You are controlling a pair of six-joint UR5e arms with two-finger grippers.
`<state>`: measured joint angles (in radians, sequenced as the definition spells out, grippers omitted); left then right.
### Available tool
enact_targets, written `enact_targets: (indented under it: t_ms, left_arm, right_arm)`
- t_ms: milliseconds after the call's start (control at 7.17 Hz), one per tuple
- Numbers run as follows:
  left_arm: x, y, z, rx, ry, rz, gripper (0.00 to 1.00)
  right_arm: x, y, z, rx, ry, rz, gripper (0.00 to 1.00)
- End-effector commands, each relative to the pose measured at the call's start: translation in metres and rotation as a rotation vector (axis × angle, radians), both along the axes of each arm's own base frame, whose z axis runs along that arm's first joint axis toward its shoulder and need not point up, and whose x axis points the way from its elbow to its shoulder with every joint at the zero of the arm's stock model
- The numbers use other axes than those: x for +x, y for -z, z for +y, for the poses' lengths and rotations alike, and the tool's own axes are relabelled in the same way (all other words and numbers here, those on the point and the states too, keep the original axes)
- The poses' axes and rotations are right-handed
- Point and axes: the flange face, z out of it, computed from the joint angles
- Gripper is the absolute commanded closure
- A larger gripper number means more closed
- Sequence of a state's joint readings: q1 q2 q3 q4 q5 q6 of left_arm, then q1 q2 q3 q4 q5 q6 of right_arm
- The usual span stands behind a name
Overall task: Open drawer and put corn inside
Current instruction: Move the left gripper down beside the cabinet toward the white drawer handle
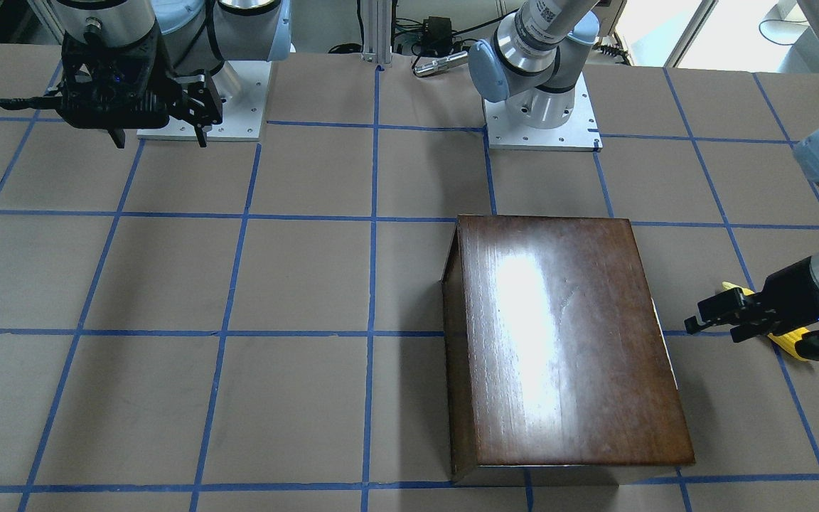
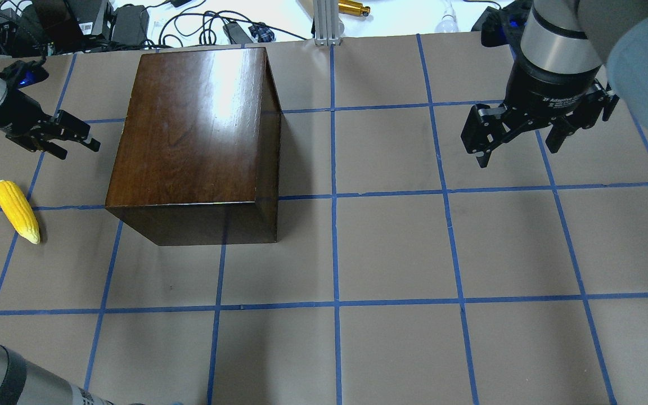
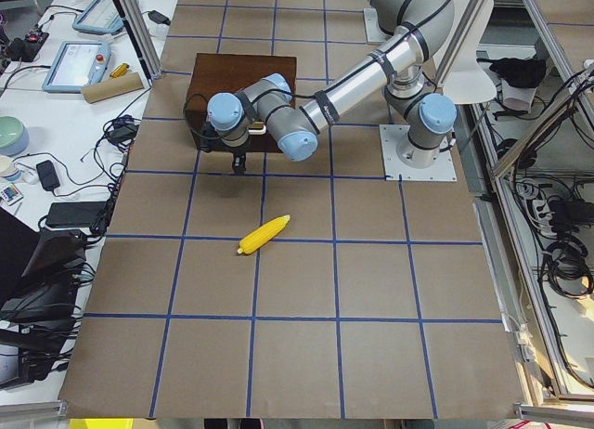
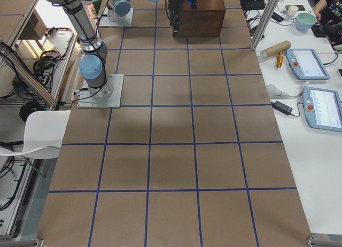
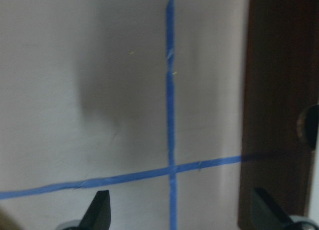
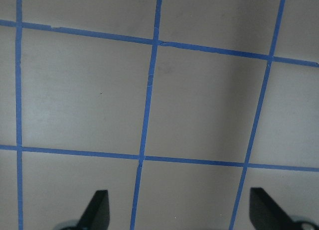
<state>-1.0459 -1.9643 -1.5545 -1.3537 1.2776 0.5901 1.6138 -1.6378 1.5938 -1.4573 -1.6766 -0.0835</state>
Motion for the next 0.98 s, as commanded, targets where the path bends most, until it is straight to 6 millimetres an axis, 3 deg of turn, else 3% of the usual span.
enact_targets:
  t_ms: [0, 837]
  left_arm:
    - [-0.039, -0.006, -0.010, -0.023, 0.047, 0.031, 0.02]
    - [-0.039, 0.019, -0.022, -0.009, 0.049, 0.064, 0.00]
  right_arm:
    - [0.000, 0.000, 0.000, -0.001, 0.001, 0.000, 0.00]
    - [0.000, 0.000, 0.000, 0.001, 0.001, 0.000, 0.00]
